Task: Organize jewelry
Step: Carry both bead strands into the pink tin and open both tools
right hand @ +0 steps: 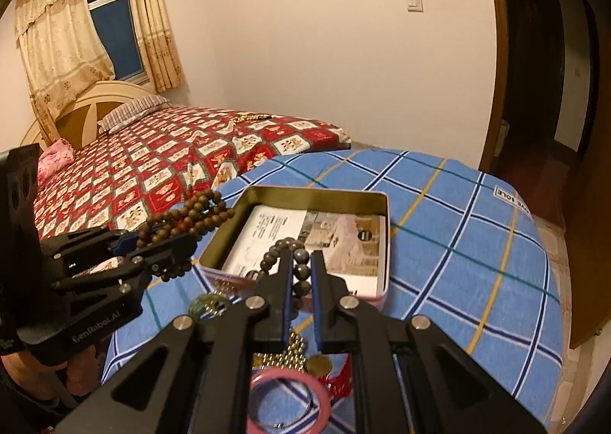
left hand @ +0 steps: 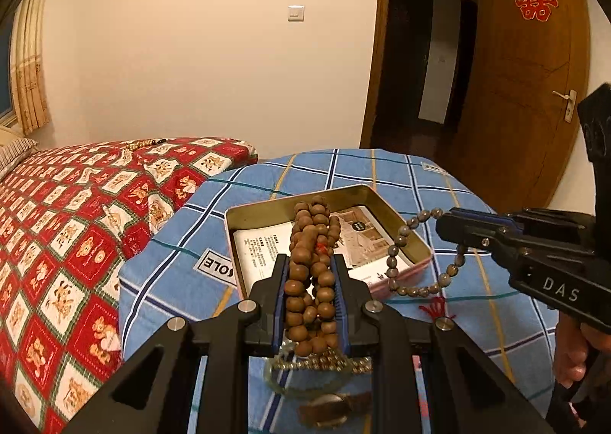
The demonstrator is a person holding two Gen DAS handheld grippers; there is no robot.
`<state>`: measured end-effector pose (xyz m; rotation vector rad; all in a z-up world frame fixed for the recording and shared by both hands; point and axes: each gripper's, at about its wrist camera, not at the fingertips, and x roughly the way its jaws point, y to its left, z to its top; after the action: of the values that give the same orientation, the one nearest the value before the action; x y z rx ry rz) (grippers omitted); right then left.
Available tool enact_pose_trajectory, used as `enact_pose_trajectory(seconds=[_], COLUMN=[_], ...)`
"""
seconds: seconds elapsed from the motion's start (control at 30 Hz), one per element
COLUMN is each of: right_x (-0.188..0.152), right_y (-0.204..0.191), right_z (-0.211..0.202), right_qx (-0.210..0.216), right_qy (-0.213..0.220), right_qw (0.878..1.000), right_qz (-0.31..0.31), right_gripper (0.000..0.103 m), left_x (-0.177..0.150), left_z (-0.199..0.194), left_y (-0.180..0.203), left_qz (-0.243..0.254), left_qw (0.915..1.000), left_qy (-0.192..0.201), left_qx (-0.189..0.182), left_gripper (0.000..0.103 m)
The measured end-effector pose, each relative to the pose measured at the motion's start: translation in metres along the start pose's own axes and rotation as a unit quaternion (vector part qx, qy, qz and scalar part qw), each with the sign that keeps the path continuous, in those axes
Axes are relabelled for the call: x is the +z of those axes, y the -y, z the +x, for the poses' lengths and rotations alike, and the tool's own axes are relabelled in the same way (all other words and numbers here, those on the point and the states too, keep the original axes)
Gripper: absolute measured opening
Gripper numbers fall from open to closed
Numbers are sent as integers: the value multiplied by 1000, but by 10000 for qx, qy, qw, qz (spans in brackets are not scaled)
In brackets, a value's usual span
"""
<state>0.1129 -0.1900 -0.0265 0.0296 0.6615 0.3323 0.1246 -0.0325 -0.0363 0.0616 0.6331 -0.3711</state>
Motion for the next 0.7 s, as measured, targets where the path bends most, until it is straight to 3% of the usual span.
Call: enact_pose_trajectory(seconds=[0.7], right_x=[23], right_y=[27], right_z=[75], right_qx=[-192], right_qy=[-392], right_qw=[9990], right_qz=[127], right_gripper=[11], left_x=[16], left_z=[69], left_y=[-16], left_qz=[-230], left_qw=[9992], left_qy=[-285], left_qx=[156], left_gripper=[21])
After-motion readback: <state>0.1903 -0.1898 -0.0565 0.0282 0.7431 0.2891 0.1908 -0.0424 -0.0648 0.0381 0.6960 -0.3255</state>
